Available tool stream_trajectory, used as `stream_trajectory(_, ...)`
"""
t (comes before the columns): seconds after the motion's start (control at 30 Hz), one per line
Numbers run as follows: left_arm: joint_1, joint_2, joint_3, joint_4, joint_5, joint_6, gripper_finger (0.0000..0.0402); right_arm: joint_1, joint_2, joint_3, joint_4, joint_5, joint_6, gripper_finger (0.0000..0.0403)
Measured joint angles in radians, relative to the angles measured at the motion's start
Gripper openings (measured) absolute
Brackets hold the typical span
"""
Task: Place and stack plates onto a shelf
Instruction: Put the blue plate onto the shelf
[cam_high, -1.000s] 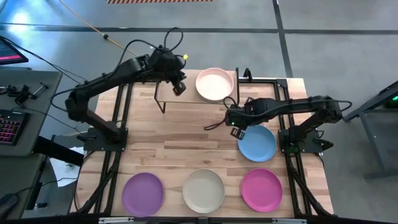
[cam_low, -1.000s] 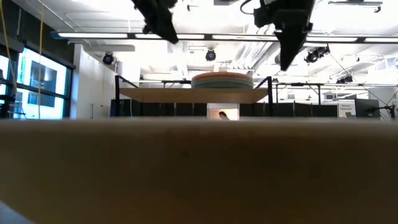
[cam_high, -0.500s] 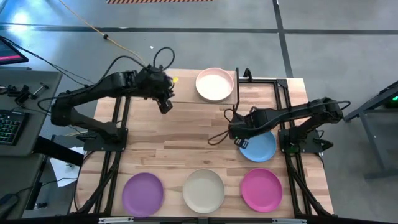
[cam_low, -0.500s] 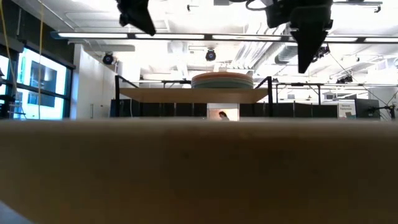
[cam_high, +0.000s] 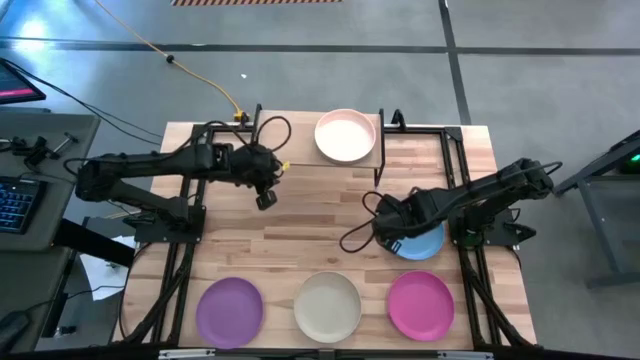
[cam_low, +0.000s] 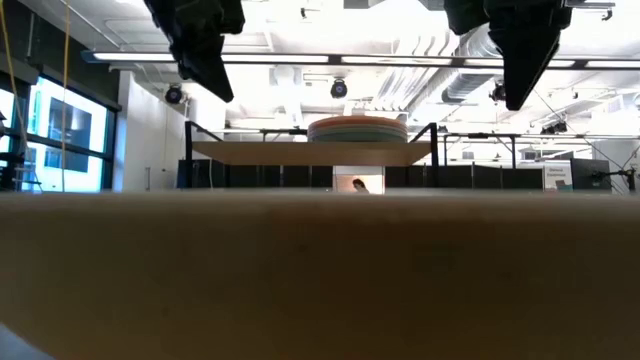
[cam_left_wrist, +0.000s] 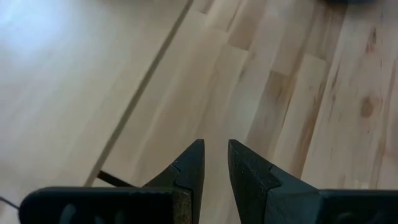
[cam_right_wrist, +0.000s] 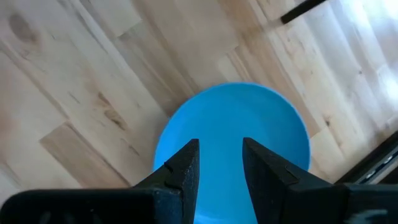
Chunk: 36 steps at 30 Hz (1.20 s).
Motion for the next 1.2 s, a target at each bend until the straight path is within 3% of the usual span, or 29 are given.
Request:
stream_trajectory(0.37,-0.020,0.000,-0.003,0.016,0.000,0.012,0.0062,0.057,0.000,-0.006,0.024,-0.036,0.109,0.0104)
stream_trajectory(0.93,-0.058,0.000,-0.003,-0.015,0.001,0.001,0.0062,0.078,0.001,-0.259,0.253,-0.167,0.156,0.0104)
stream_trajectory(1.2,-0.064,0.000,-0.003,-0.015,0.000,0.000,0.0062,0.078,0.001,-0.331,0.377,-0.178,0.156,0.0104)
